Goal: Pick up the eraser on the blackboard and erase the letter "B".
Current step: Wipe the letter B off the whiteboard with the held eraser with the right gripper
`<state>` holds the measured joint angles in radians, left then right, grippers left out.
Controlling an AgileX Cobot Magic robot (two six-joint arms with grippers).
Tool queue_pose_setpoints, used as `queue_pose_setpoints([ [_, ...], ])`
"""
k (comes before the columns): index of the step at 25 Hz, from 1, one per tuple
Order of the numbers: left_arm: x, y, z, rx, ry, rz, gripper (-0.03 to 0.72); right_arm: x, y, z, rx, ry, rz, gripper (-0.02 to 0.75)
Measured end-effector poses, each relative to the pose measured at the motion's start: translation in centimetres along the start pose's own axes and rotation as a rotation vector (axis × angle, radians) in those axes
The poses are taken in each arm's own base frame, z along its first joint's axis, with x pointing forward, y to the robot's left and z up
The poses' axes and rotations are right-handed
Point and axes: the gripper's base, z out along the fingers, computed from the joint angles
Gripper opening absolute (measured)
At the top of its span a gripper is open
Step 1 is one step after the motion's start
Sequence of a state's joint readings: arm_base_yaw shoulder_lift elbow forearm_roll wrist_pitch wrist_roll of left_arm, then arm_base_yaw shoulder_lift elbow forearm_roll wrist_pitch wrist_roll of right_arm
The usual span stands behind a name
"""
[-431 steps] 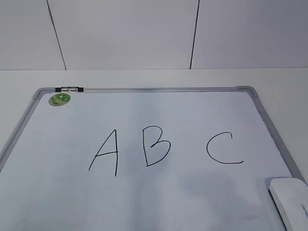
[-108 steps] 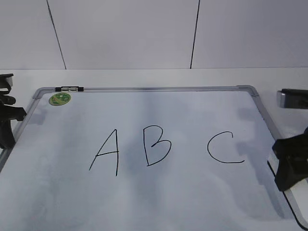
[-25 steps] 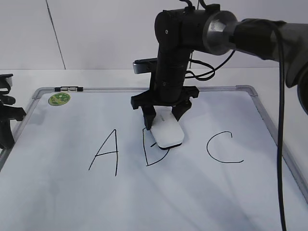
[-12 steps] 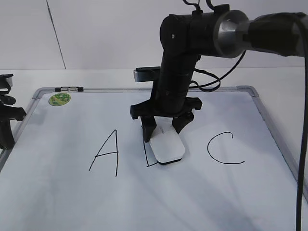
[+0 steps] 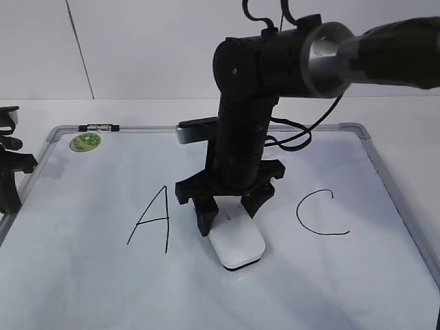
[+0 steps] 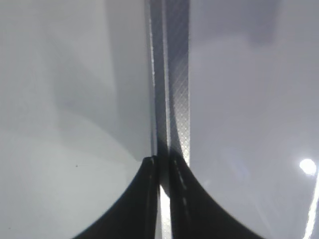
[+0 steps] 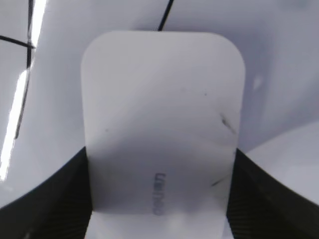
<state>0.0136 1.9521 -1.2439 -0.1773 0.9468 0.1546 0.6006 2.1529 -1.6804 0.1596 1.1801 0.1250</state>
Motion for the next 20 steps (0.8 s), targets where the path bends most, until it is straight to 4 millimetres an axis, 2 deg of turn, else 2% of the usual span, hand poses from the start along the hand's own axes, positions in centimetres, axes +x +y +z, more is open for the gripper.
queue_pose_setpoints([
  [11,0.0,0.0,0.0,0.003,0.002,-0.002,0.022,0.1,0.3,0.2,0.081,-0.002,0.003,0.525],
  [20,0.0,0.0,0.0,0.003,0.002,-0.002,0.022,-1.9,0.3,-0.3,0.143,-0.037,0.006,0.525],
])
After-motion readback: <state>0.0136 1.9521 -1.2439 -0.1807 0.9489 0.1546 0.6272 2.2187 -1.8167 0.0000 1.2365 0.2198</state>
